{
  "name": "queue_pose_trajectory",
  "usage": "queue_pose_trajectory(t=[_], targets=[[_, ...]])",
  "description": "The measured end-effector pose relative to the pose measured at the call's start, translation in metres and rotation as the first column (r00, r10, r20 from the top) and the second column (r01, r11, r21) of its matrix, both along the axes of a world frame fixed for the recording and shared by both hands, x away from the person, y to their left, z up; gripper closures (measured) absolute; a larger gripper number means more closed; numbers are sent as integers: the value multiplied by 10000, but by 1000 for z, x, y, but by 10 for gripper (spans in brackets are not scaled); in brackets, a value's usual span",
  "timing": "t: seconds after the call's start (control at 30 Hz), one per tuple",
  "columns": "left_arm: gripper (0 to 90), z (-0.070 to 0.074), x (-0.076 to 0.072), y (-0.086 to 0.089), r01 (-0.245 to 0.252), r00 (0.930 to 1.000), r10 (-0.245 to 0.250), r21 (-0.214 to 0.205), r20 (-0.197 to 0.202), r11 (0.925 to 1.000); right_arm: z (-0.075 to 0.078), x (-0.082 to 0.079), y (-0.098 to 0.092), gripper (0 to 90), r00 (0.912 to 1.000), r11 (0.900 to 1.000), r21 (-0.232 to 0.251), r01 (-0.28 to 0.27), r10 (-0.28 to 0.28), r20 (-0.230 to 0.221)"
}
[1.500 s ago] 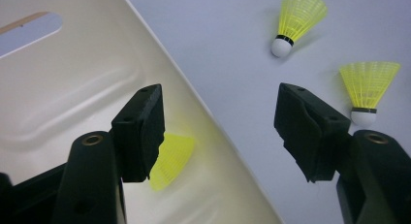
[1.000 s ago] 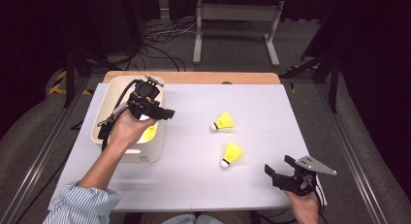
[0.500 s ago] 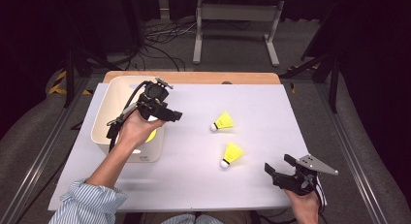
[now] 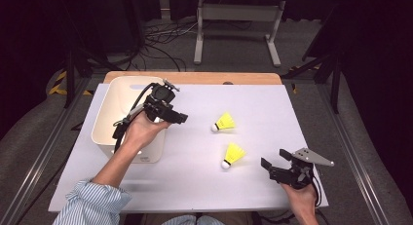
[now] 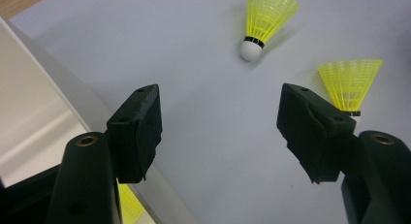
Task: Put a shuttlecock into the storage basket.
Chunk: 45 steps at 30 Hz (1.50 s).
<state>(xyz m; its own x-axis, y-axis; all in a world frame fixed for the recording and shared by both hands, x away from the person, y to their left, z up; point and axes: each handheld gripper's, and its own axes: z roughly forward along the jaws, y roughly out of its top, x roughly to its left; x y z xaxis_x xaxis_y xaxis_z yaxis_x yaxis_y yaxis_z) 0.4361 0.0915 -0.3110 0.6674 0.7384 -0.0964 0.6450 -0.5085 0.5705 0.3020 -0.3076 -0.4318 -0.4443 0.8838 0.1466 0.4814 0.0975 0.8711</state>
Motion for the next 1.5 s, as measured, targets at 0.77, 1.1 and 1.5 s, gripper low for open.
queue_pose_trajectory(t=[0.77, 1.1, 1.5], targets=[[325, -9, 4, -3, 23, 10000, -23, 69, -75, 10000, 10, 41, 25, 307, 9933, 9984, -111, -546, 532, -1026], [322, -11, 4, -4, 57, 10000, -55, 152, -81, 9999, 19, 60, 35, 393, 9888, 9960, -479, -748, 678, -1332], [323, -17, 5, -7, 86, 9997, -81, 227, -216, 9997, 30, 91, 51, 450, 9789, 9889, -1028, -1068, 865, -1853]])
